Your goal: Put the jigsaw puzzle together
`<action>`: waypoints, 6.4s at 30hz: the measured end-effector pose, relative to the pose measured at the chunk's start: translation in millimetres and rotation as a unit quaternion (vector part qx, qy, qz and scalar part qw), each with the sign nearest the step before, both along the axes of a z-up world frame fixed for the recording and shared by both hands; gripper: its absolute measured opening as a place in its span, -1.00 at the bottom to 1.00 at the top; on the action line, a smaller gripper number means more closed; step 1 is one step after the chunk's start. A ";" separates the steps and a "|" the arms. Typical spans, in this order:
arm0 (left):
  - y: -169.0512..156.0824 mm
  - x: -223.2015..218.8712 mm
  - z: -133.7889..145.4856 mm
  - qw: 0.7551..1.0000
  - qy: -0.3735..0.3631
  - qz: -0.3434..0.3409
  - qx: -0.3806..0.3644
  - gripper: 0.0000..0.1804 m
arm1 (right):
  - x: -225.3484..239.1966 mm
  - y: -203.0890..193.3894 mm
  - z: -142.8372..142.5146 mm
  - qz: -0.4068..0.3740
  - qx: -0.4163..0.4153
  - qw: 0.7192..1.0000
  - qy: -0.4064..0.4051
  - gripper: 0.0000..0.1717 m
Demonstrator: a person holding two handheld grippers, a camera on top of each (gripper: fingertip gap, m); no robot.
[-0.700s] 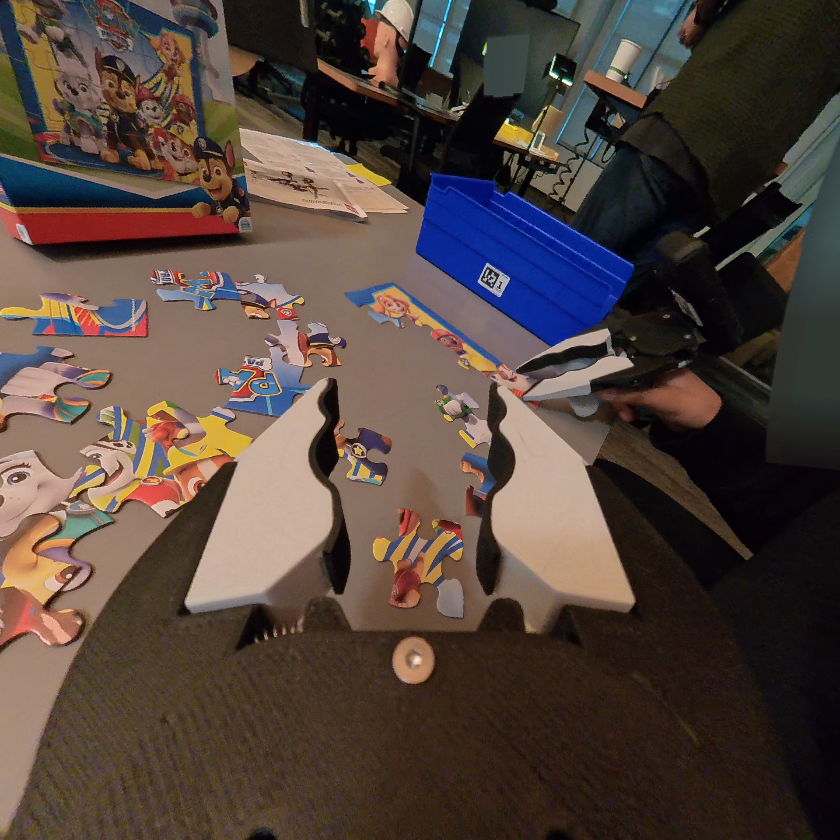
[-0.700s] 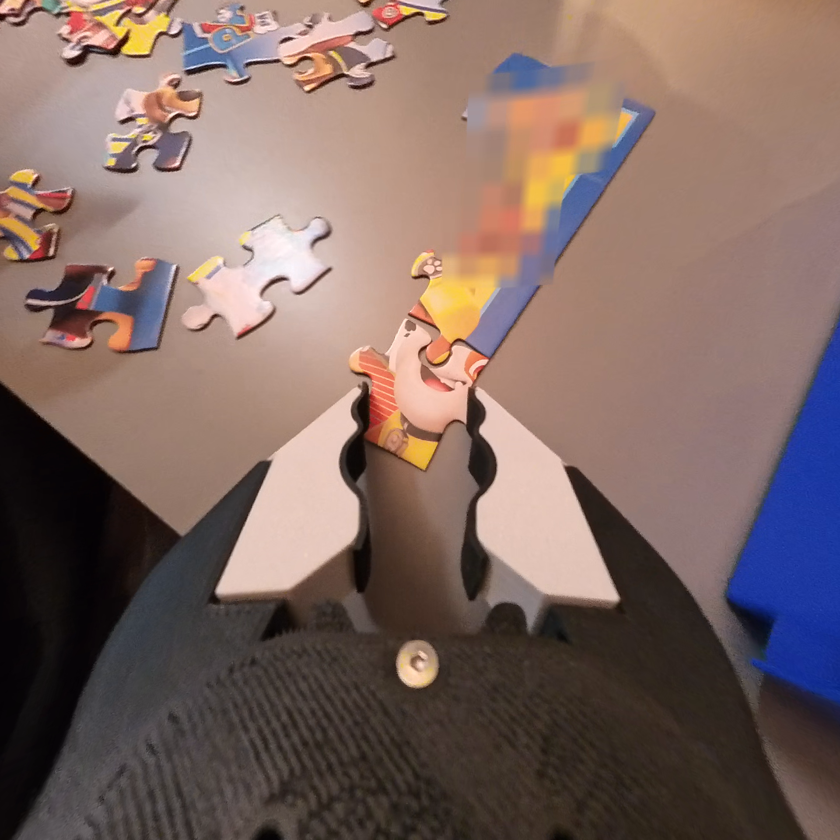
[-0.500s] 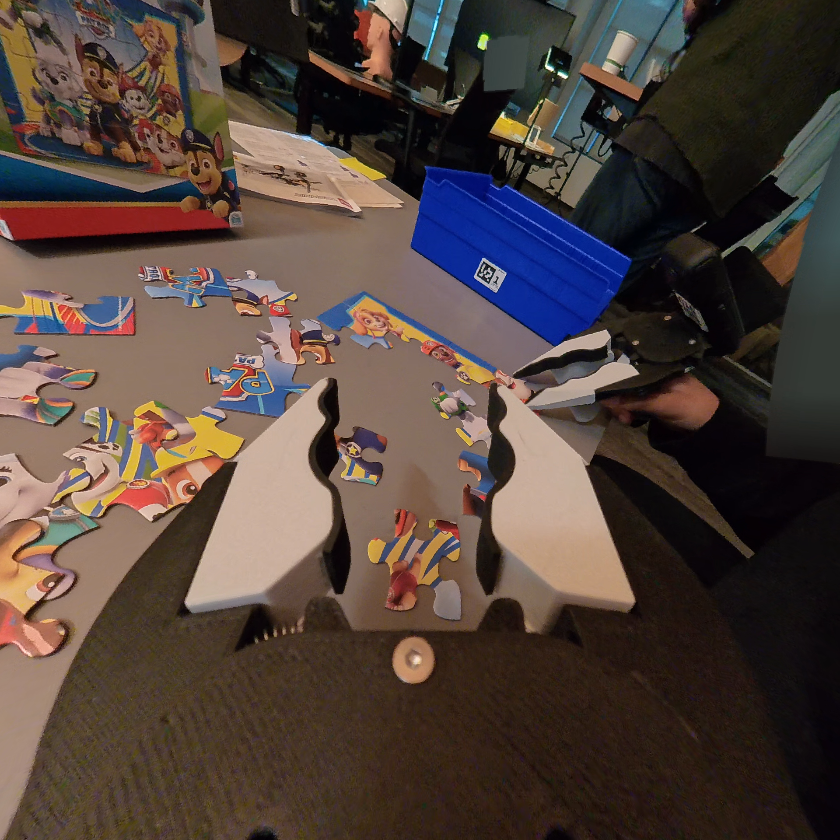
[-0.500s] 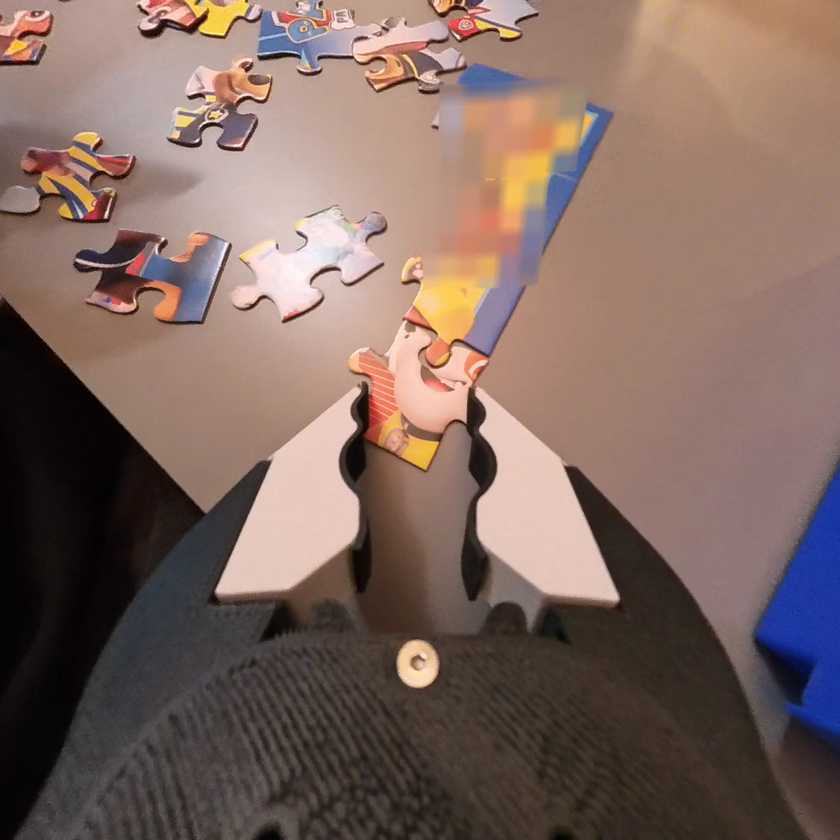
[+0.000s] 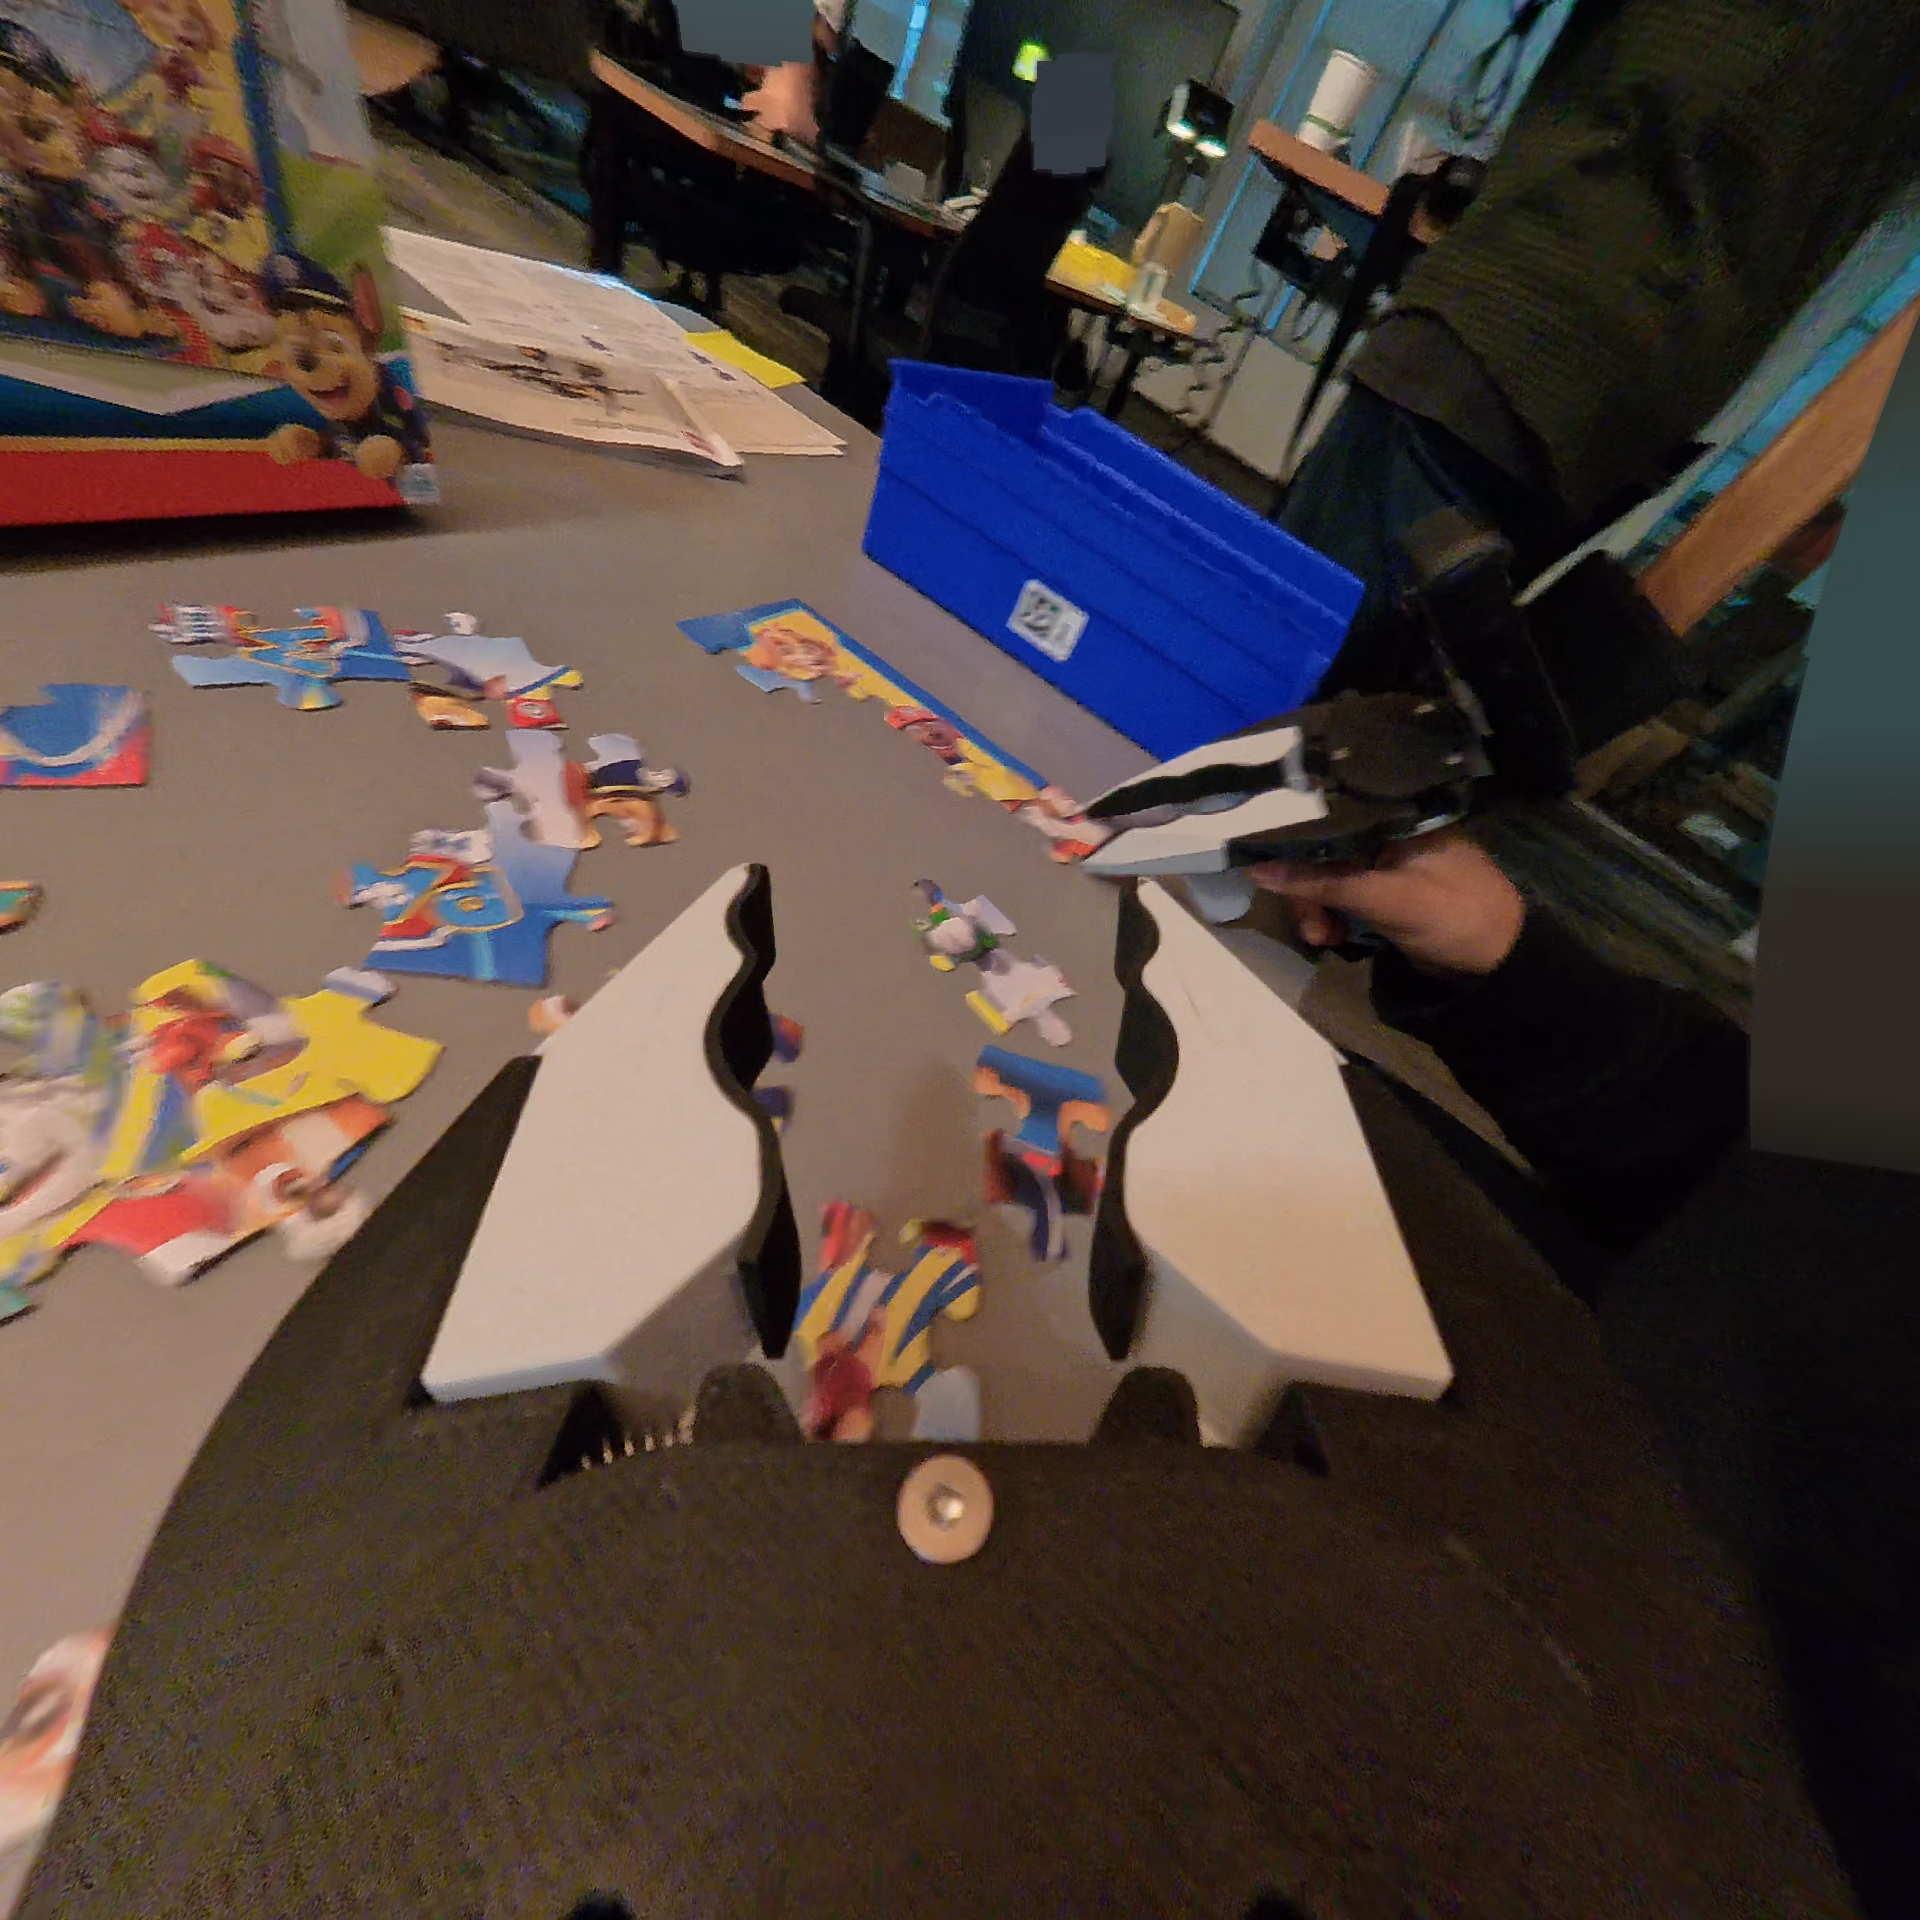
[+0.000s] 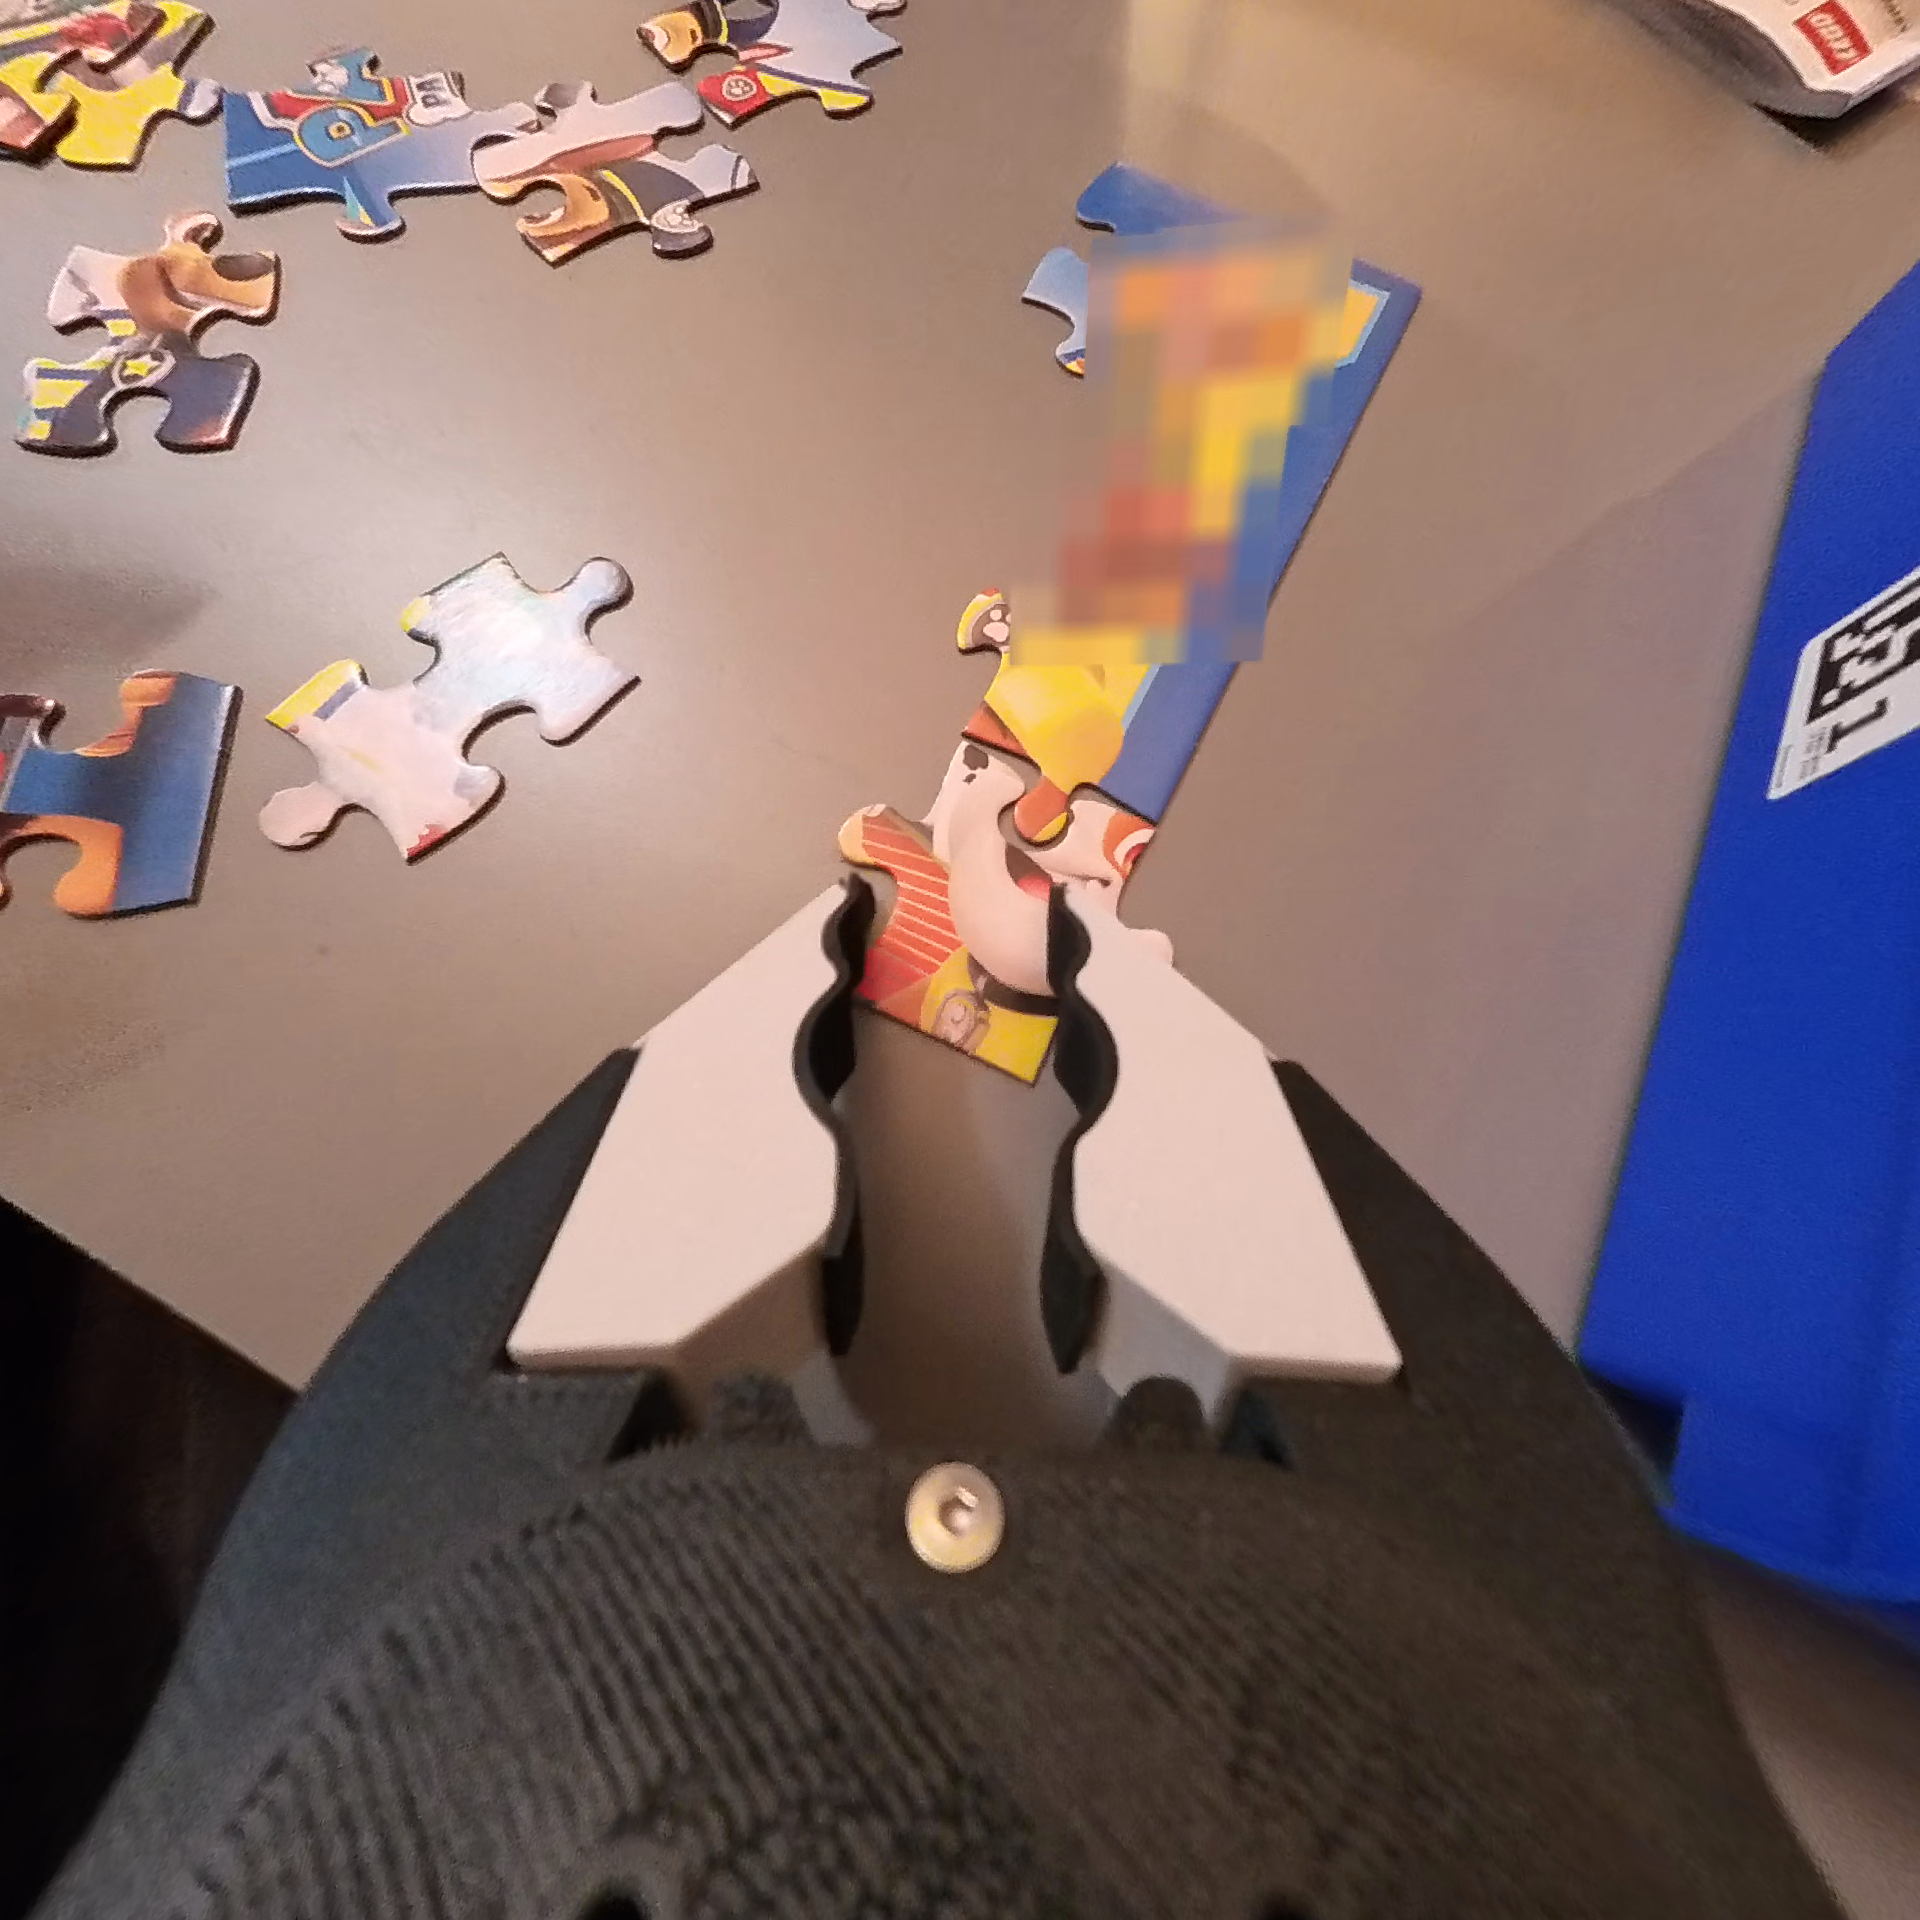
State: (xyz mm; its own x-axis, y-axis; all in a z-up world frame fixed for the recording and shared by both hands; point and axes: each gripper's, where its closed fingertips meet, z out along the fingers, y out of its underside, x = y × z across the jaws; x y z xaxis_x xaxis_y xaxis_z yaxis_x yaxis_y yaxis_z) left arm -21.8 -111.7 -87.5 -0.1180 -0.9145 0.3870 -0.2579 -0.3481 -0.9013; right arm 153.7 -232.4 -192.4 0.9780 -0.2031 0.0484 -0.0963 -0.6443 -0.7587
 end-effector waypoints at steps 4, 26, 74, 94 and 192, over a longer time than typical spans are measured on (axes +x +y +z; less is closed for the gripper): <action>-44.5 25.1 36.5 0.984 -0.019 -0.129 -0.117 -0.21 | -2.5 -1.1 0.4 0.007 0.001 1.000 -0.005 -0.56; -62.3 225.2 -109.7 0.896 0.281 -0.184 0.289 -0.24 | -4.4 -6.8 0.2 0.003 0.007 1.000 0.012 -0.73; -74.5 222.9 -111.9 0.872 0.238 -0.184 0.387 -0.92 | 21.4 -29.5 0.0 -0.059 -0.011 0.998 0.036 -0.98; -74.7 222.9 -111.8 0.878 0.277 -0.212 0.328 -0.97 | 17.0 10.0 -0.3 -0.056 -0.004 0.998 0.004 -0.65; -50.4 205.5 -41.0 0.932 0.219 -0.187 0.221 -0.48 | -8.4 -7.9 16.6 0.005 0.028 0.998 0.061 -0.54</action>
